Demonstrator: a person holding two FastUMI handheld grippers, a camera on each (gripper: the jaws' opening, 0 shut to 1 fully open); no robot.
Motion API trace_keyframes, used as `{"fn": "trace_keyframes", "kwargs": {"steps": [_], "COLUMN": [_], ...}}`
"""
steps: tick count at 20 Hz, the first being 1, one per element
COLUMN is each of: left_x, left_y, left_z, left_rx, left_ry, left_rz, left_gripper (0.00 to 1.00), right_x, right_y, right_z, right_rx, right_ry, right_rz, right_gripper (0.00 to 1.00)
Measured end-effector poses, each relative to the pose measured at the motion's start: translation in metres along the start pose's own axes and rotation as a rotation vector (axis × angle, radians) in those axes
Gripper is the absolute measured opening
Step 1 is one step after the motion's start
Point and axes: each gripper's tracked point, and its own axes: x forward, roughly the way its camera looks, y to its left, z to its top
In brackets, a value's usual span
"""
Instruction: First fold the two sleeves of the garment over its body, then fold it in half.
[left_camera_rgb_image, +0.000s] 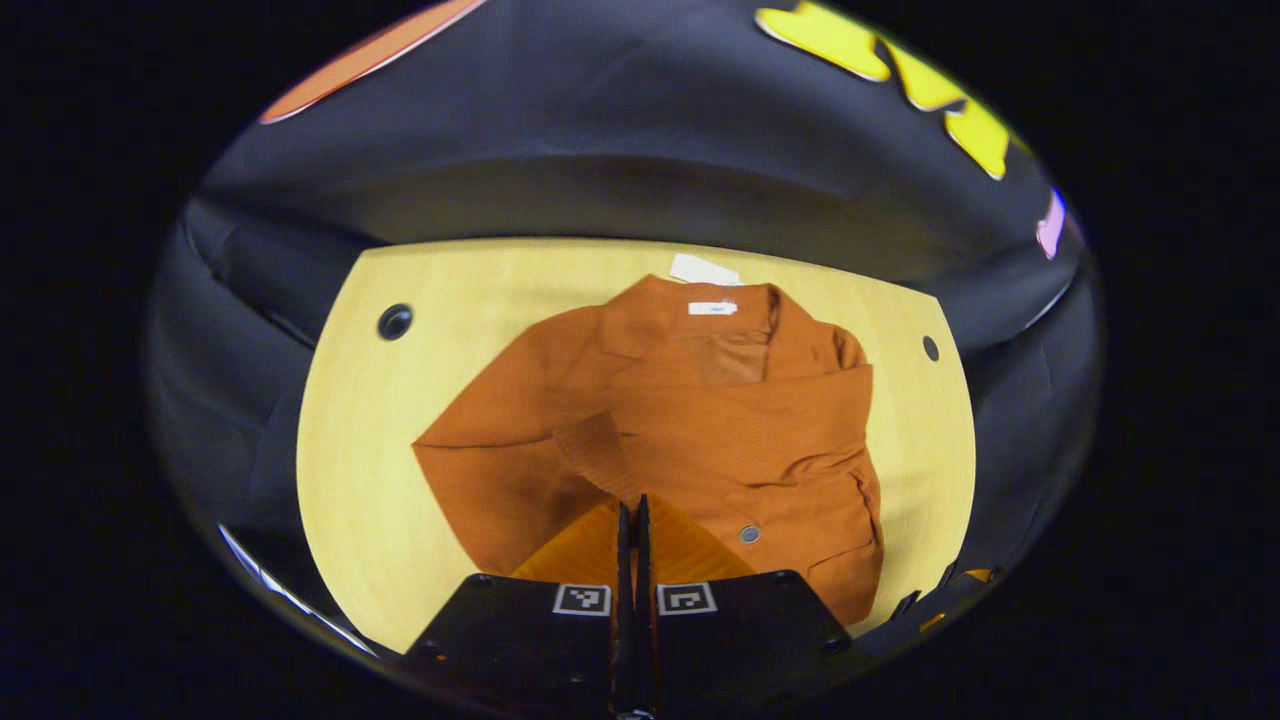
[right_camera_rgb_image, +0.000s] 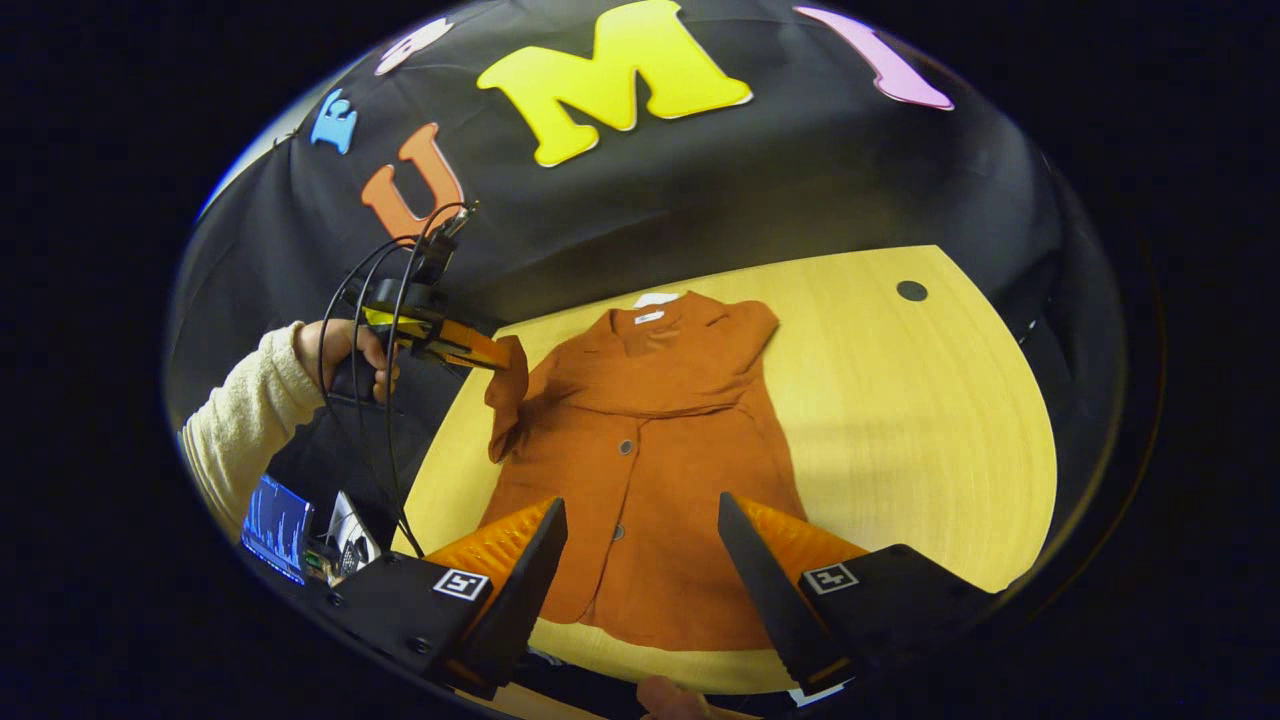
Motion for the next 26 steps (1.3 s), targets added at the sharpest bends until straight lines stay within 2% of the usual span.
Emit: {"fn": "trace_keyframes", "kwargs": {"steps": [5, 10, 11, 12, 14, 18, 22, 26], "left_x": [0.035, 0.056, 0.054, 0.075, 0.077, 0.103, 0.118, 0.122], "left_y": [-0.075, -0.146, -0.150, -0.156, -0.186, -0.221, -0.233, -0.229], "left_z": [0.049, 0.112, 0.088, 0.096, 0.110, 0.092, 0.085, 0.093], "left_rx": [0.127, 0.123, 0.123, 0.129, 0.151, 0.134, 0.136, 0.139], "left_ry": [0.011, 0.003, -0.009, -0.017, -0.023, 0.027, 0.055, 0.012], "left_rz": [-0.023, -0.090, -0.105, -0.113, -0.129, -0.173, -0.176, -0.152], "left_gripper": [0.03, 0.03, 0.03, 0.03, 0.03, 0.03, 0.03, 0.03], "right_x": [-0.008, -0.012, -0.013, -0.013, -0.013, -0.011, -0.009, -0.005], "right_y": [-0.038, -0.065, -0.069, -0.072, -0.080, -0.092, -0.098, -0.098], "right_z": [-0.002, -0.004, -0.003, -0.002, -0.003, -0.001, -0.001, -0.010], "right_rx": [0.073, 0.116, 0.122, 0.124, 0.125, 0.143, 0.154, 0.159], "right_ry": [-0.006, -0.004, -0.003, -0.002, -0.001, 0.006, 0.005, 0.019], "right_rz": [-0.054, -0.094, -0.098, -0.102, -0.114, -0.135, -0.142, -0.147], "right_gripper": [0.98, 0.98, 0.98, 0.98, 0.98, 0.98, 0.98, 0.98]}}
